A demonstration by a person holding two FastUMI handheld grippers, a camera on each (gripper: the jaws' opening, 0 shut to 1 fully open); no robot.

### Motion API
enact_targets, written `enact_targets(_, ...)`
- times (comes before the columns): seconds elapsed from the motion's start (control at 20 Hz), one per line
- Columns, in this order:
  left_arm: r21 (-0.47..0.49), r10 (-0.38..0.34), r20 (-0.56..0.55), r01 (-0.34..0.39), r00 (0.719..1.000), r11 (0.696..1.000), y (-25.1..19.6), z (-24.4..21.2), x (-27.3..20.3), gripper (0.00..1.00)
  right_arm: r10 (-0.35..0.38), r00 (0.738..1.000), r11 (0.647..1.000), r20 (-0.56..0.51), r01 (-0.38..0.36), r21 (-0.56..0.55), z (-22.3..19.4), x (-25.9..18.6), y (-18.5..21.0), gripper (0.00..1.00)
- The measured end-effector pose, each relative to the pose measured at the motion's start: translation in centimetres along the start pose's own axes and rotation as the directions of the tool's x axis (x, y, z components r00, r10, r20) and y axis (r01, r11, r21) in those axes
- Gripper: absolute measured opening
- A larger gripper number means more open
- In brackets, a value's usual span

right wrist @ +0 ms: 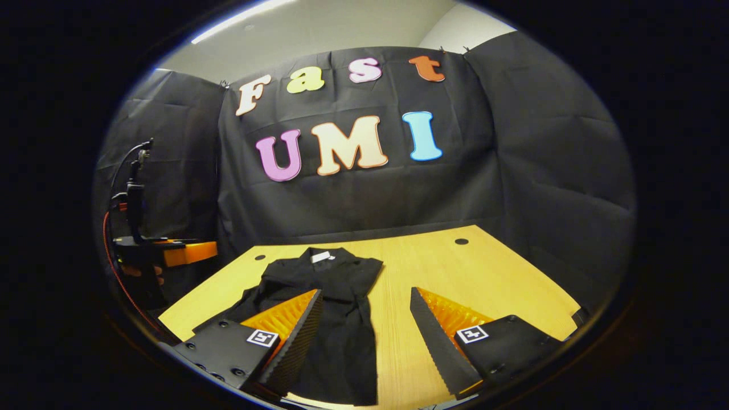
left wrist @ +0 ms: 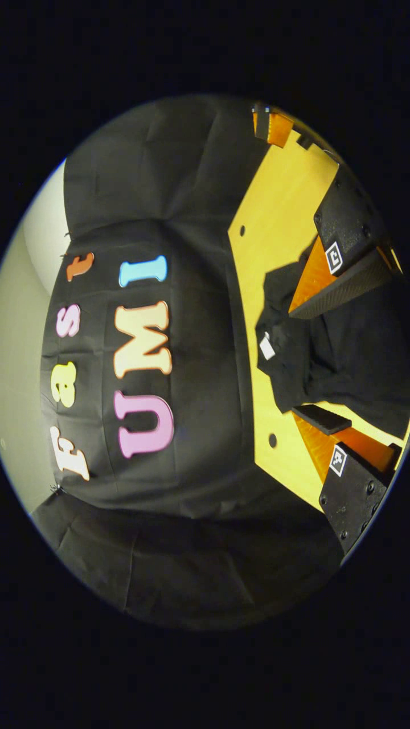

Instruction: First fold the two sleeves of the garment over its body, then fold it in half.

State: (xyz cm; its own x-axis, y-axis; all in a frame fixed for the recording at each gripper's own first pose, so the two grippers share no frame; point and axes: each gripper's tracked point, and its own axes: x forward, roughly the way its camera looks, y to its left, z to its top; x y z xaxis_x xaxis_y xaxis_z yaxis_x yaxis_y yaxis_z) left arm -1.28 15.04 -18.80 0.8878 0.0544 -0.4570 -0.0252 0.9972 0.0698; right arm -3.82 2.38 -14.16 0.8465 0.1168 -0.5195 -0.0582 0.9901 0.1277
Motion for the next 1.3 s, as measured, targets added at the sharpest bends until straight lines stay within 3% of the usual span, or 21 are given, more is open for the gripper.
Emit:
enact_targets(0.05, -0.005, 0.013, -0.018, -0.013, 1.0, 1.0, 1.2, -1.3, -1.2, 0.92, 0.005, 1.0, 1.0, -0.014, -0.005, -0.003, -0.6, -0.4, 0.8, 0.97)
enact_targets(0.15, -0.015, 0.035, -0.069, -0.036, 0.997, 0.999, 2.9, -4.0, -2.8, 0.97, -0.012, 0.999, 1.0, -0.037, 0.011, -0.024, -2.1, -0.8, 1.2, 0.94)
enact_targets(0.2, -0.017, 0.044, -0.093, -0.045, 0.995, 0.999, 3.7, -5.4, -3.6, 0.92, -0.022, 0.998, 0.999, -0.054, 0.02, -0.033, -3.0, -1.0, 1.3, 0.98)
enact_targets(0.3, -0.022, 0.053, -0.14, -0.057, 0.989, 0.998, 4.8, -8.0, -4.8, 0.93, -0.04, 0.996, 0.998, -0.084, 0.035, -0.056, -4.9, -1.6, 1.5, 0.94)
enact_targets(0.6, -0.05, 0.047, -0.297, -0.065, 0.954, 0.997, 6.8, -15.8, -6.6, 0.93, -0.096, 0.971, 0.992, -0.217, 0.075, -0.103, -11.7, -2.9, 1.4, 0.98)
enact_targets(0.9, -0.056, 0.029, -0.43, -0.059, 0.902, 0.997, 7.4, -22.1, -6.3, 0.94, -0.162, 0.907, 0.982, -0.388, 0.11, -0.152, -18.4, -1.6, 0.3, 0.94)
enact_targets(0.95, -0.056, 0.03, -0.452, -0.061, 0.891, 0.997, 7.5, -22.9, -6.3, 0.94, -0.167, 0.895, 0.982, -0.413, 0.114, -0.148, -19.2, -1.7, 0.1, 0.98)
enact_targets(1.15, -0.074, 0.01, -0.511, -0.055, 0.86, 0.996, 7.3, -25.4, -7.1, 0.95, -0.19, 0.86, 0.978, -0.474, 0.121, -0.171, -21.7, -1.2, 0.1, 0.94)
enact_targets(1.2, -0.072, 0.01, -0.485, -0.051, 0.875, 0.996, 7.3, -24.9, -7.0, 1.0, -0.192, 0.848, 0.976, -0.494, 0.114, -0.184, -22.3, -1.2, 0.2, 0.98)
enact_targets(1.3, -0.076, -0.007, -0.472, -0.033, 0.882, 0.997, 7.1, -25.3, -7.2, 0.95, -0.179, 0.85, 0.979, -0.495, 0.102, -0.178, -22.4, -1.1, 0.7, 0.94)
